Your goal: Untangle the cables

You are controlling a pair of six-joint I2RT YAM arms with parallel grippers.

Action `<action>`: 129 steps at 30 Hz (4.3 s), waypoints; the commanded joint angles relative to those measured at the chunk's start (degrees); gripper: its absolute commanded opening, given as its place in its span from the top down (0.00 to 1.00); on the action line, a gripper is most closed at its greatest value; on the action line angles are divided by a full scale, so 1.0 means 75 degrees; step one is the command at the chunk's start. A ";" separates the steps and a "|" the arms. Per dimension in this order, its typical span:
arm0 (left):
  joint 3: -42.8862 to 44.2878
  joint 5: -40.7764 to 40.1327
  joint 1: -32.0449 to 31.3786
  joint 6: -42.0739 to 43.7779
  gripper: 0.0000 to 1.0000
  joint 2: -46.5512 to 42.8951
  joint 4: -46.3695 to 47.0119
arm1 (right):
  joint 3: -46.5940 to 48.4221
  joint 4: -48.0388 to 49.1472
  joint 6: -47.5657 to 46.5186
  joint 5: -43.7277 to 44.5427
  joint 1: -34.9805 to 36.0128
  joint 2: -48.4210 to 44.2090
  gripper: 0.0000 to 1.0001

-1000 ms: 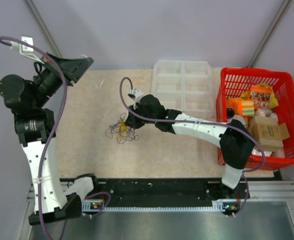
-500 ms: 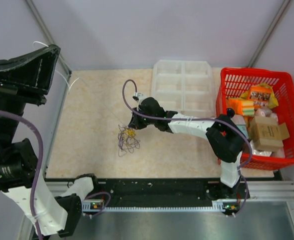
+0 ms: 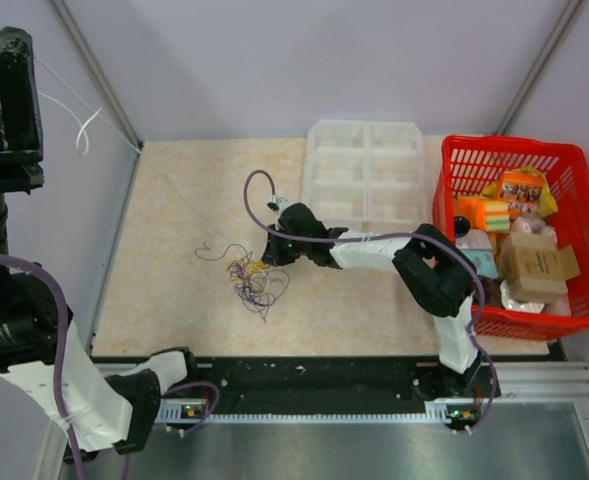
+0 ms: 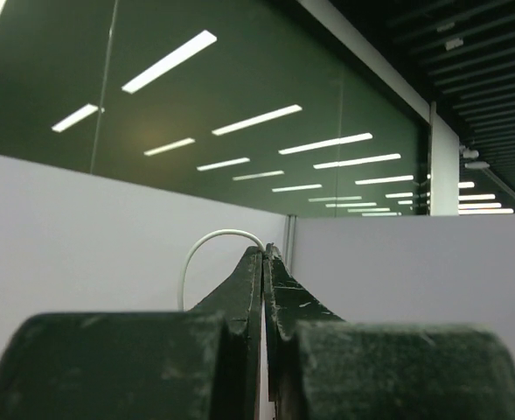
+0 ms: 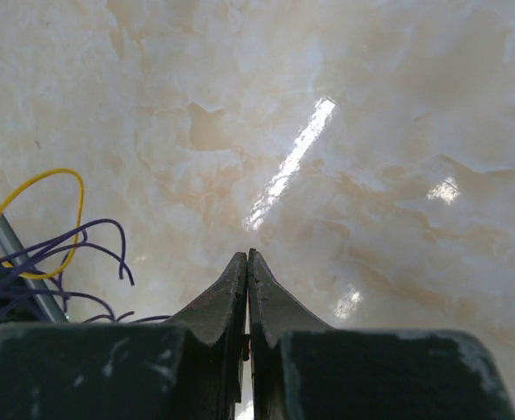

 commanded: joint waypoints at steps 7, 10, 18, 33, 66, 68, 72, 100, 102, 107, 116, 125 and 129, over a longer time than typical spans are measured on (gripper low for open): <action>-0.0176 -0.0986 -0.0006 -0.0401 1.00 0.0303 0.1471 | 0.0619 -0.0450 -0.0414 0.0212 -0.0182 0.0151 0.98; -0.1347 -0.0459 -0.0006 -0.0579 1.00 0.0151 0.1436 | 0.0560 -0.0965 -0.0649 0.0284 -0.0311 -0.0423 0.75; -0.3260 0.0584 -0.0029 -0.0859 1.00 0.0303 0.1107 | 0.0186 -0.1952 -0.1796 -0.0360 -0.0522 -0.2484 0.28; -0.3438 0.1265 -0.0006 -0.1247 1.00 0.0303 0.0733 | 0.2338 0.0123 -0.2324 -0.2225 0.0391 -0.2361 0.14; -0.4103 0.1512 0.0053 -0.0782 1.00 0.0327 -0.0269 | 0.3269 -0.0041 -0.2537 -0.0538 0.1224 -0.1184 1.00; -0.4466 0.1034 0.0076 0.0306 0.85 0.0350 -0.1687 | 0.3069 -0.0461 -0.2396 -0.0467 0.1235 -0.1618 1.00; -0.6407 0.0341 0.0391 0.1681 0.58 0.0187 -0.2900 | 0.3301 -0.1539 -0.2267 -0.0280 0.1200 -0.2182 1.00; -1.4159 0.2366 0.0838 0.1192 0.13 -0.5052 -0.2186 | 0.7053 -0.2772 -0.1024 -0.0550 0.0403 -0.1034 1.00; -1.4369 0.2752 0.0838 0.0958 0.23 -0.4959 -0.1801 | 0.7064 -0.2749 -0.0978 -0.0363 0.0403 -0.1116 1.00; -1.4078 0.2614 0.0394 0.1167 0.15 -0.4654 -0.2091 | 0.7310 -0.2737 -0.0884 -0.0151 0.0403 -0.1163 1.00; -1.3480 0.0868 -0.0603 0.0992 0.01 -0.4584 -0.1965 | 0.7451 -0.2550 -0.0556 -0.0256 0.0473 -0.1327 1.00; -1.3046 0.0799 -0.3167 0.0793 0.08 -0.2182 -0.0206 | 0.7451 -0.2561 -0.0766 -0.0057 0.0661 -0.1538 1.00; -1.3175 -0.0127 -0.3615 0.0792 0.24 -0.2194 0.0065 | 0.7439 -0.2573 -0.0732 -0.0045 0.0673 -0.1643 1.00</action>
